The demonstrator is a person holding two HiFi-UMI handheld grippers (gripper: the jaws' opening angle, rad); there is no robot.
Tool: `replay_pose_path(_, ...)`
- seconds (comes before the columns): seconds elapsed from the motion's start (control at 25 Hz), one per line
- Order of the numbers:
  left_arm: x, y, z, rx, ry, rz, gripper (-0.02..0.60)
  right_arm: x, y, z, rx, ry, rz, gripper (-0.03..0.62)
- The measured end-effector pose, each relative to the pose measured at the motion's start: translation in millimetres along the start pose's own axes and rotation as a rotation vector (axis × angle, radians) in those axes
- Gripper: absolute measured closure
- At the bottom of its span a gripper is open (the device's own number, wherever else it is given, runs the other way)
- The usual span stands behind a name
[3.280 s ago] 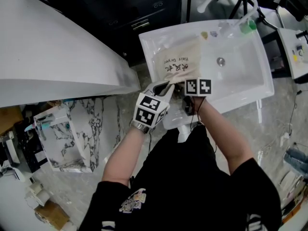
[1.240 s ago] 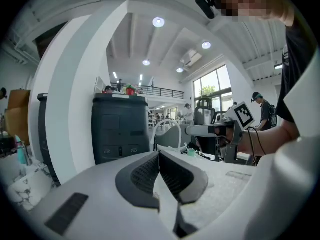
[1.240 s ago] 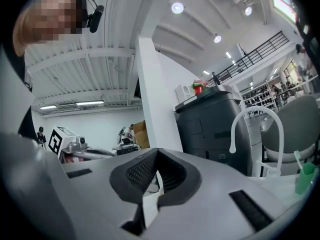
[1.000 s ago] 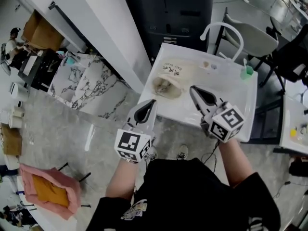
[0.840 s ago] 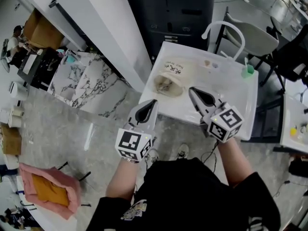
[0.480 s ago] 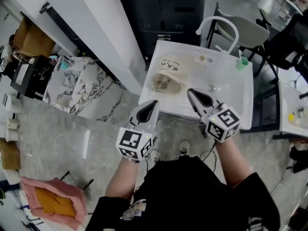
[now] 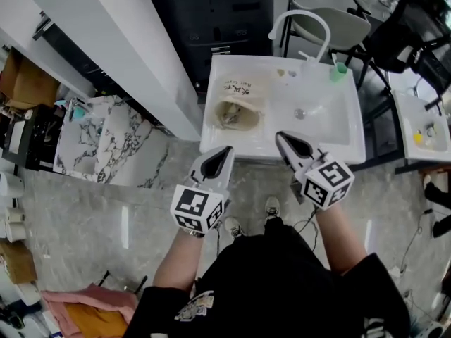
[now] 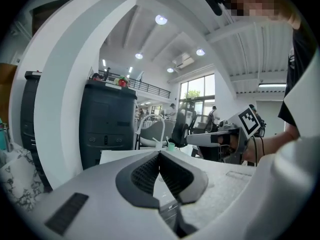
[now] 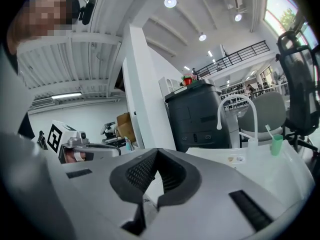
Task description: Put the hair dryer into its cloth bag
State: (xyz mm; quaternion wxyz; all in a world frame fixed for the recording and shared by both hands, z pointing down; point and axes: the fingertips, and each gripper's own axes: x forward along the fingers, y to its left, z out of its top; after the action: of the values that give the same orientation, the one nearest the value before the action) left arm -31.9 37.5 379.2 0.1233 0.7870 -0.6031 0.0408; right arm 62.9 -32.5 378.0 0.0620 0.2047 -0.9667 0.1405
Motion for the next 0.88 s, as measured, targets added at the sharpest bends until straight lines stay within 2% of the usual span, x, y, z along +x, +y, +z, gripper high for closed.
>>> replay_pose_path(0.36,-10,-2,-7,-0.006,0.015,-0.059,0.578,-6,17,-12,0.005,0.008,-0.048,0.597)
replay_pose_path(0.88,-15,-3,-5,-0.002,0.014,-0.061,0.578,-4,28,-14,0.005,0.006,-0.039,0.597)
